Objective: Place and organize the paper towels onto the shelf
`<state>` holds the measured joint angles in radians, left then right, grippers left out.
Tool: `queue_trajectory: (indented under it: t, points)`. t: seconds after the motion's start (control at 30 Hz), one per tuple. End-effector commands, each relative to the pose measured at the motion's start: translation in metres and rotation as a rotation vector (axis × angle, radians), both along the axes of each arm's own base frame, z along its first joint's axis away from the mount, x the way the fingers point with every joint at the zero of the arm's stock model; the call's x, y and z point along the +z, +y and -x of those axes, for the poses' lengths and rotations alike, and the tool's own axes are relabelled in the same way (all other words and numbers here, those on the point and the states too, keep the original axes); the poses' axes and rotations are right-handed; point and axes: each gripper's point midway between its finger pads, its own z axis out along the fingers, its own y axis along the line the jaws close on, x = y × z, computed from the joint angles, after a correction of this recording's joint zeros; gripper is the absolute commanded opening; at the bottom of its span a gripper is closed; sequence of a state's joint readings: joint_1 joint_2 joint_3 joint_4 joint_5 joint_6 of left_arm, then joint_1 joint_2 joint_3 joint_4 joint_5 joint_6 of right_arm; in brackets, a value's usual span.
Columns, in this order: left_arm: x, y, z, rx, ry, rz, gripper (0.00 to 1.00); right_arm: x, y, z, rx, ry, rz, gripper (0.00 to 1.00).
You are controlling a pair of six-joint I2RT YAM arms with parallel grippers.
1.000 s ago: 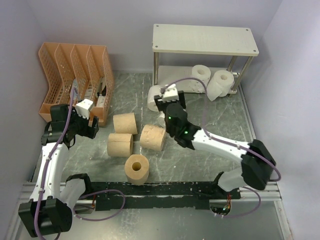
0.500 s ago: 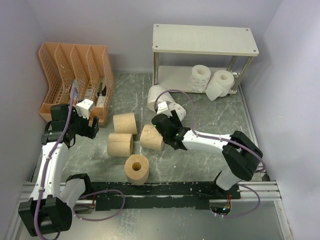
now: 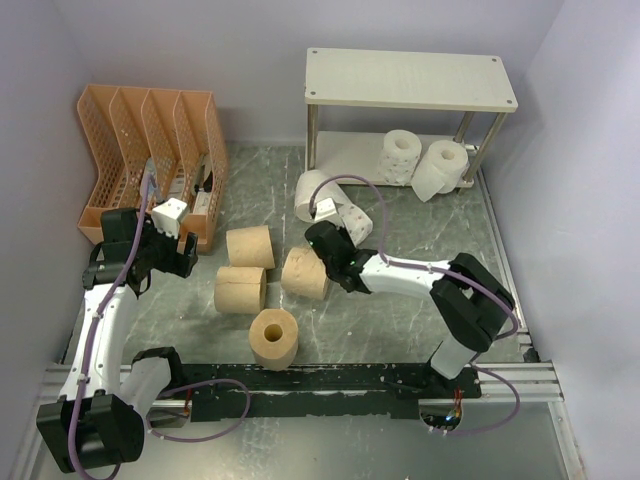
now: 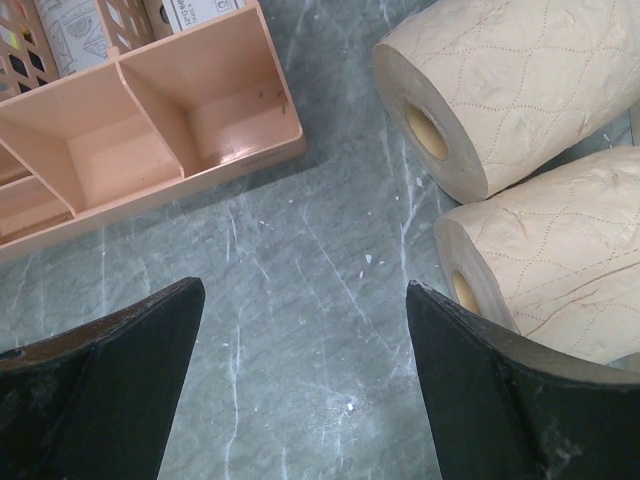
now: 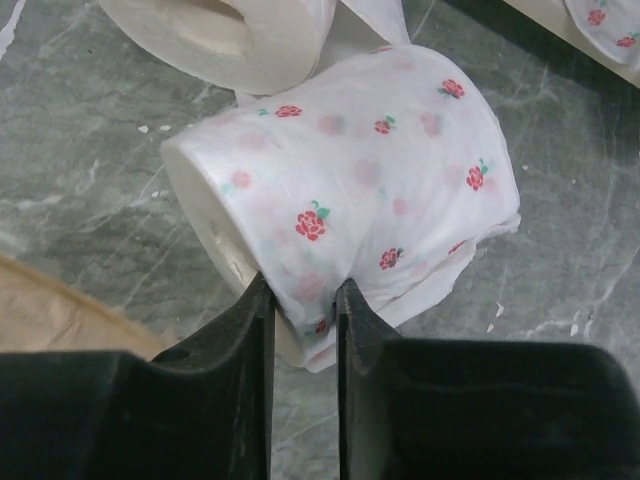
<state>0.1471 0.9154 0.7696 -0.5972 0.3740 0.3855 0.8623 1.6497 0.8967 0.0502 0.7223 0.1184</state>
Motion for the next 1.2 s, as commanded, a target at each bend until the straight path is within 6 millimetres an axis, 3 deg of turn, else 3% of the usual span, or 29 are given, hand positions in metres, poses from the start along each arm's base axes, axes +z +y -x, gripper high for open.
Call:
queue_trajectory:
  t: [0.0, 0.07, 0.23, 0.47, 0.7, 0.9, 1.03, 1.17]
  points:
    - [0.006, -0.001, -0.002, -0.015, -0.023, -0.003, 0.94, -0.027, -0.001, 0.004, 0.026, 0.09, -0.021, 0.09]
    - [0.006, -0.001, -0.002, -0.016, -0.023, -0.003, 0.94, -0.019, -0.004, 0.003, 0.017, 0.084, -0.061, 0.0]
    - [0.006, -0.001, -0.002, -0.016, -0.021, -0.002, 0.94, 0.02, -0.022, -0.004, -0.038, 0.04, -0.28, 0.0]
    - [0.006, -0.001, -0.002, -0.016, -0.021, -0.003, 0.94, 0.068, -0.061, -0.016, -0.168, -0.003, -0.832, 0.0]
    - [0.005, 0.0, -0.001, -0.017, -0.016, -0.005, 0.94, 0.112, -0.053, -0.028, -0.203, -0.09, -1.257, 0.0]
    - [0.0, 0.002, -0.003, -0.009, 0.004, -0.009, 0.94, 0.139, -0.047, -0.06, -0.226, -0.188, -1.56, 0.0]
    - [-0.004, 0.003, -0.003, -0.002, 0.023, -0.013, 0.94, 0.136, -0.059, -0.091, -0.318, -0.252, -1.625, 0.0]
    - [-0.004, 0.005, -0.004, 0.009, 0.024, -0.017, 0.94, 0.138, -0.056, -0.126, -0.329, -0.256, -1.694, 0.0]
